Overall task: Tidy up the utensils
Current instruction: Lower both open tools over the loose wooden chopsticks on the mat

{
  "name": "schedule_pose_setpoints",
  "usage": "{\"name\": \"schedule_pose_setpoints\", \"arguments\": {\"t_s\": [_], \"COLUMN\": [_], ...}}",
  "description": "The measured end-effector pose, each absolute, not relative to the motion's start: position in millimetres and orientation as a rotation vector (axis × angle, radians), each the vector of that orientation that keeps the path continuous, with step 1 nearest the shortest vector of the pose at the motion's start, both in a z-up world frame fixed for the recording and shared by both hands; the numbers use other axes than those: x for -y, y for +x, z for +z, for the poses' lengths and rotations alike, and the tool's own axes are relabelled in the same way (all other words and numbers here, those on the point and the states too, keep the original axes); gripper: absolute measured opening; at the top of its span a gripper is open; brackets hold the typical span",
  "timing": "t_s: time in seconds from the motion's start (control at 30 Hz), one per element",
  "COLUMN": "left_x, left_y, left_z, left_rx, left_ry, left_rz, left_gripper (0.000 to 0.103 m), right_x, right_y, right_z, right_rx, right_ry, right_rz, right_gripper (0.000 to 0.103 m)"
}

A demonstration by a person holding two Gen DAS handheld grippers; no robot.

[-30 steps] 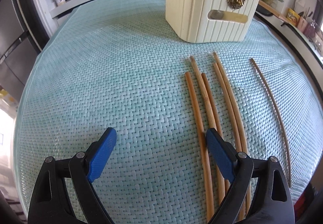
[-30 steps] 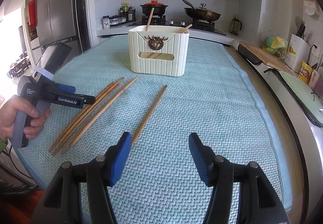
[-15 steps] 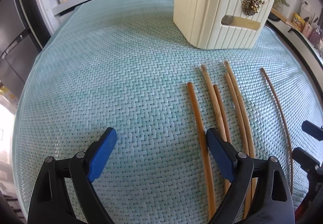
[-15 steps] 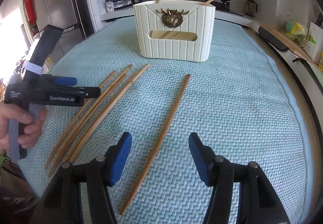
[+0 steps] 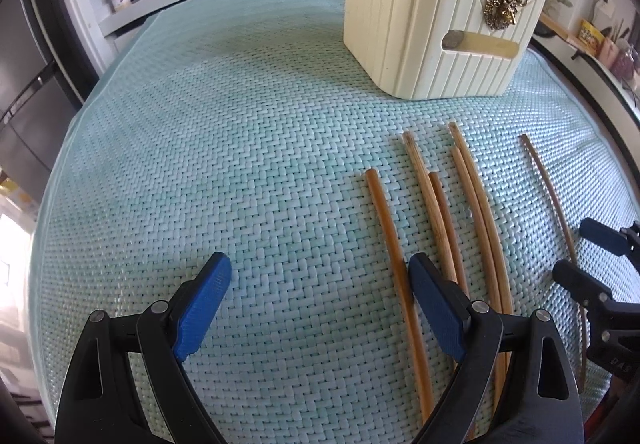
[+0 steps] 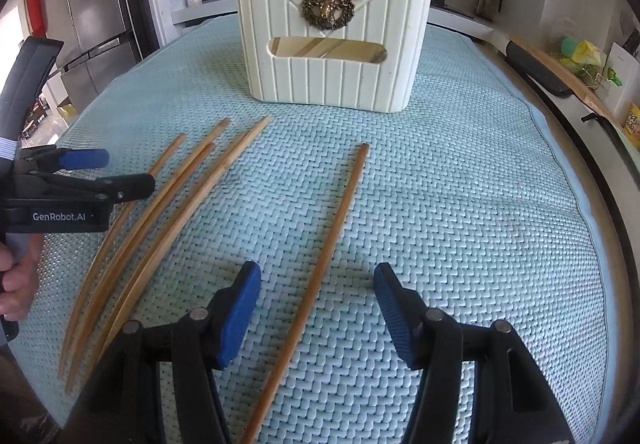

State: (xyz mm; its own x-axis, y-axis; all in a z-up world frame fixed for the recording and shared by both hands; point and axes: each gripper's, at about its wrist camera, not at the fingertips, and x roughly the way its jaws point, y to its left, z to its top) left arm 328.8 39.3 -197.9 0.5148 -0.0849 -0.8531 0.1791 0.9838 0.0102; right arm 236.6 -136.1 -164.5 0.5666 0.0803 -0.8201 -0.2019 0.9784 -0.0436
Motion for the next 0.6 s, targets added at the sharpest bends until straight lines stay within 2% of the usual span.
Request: {"name": "schedule_pose_setpoints", "arguments": {"t_s": [0.6], "left_x": [-42], "left_y": [335], "left_z": [-202], "left_rx": [-1.023], "left_ry": [0.093], "left_rz": [-0.159], "left_gripper": [0.101], "right_x": [135], "right_y": [247], "right_z": [-165], "right_rx": [-0.957], "right_ry": [-0.110], "right_rz": [0.130], "right_gripper": [0.061]}}
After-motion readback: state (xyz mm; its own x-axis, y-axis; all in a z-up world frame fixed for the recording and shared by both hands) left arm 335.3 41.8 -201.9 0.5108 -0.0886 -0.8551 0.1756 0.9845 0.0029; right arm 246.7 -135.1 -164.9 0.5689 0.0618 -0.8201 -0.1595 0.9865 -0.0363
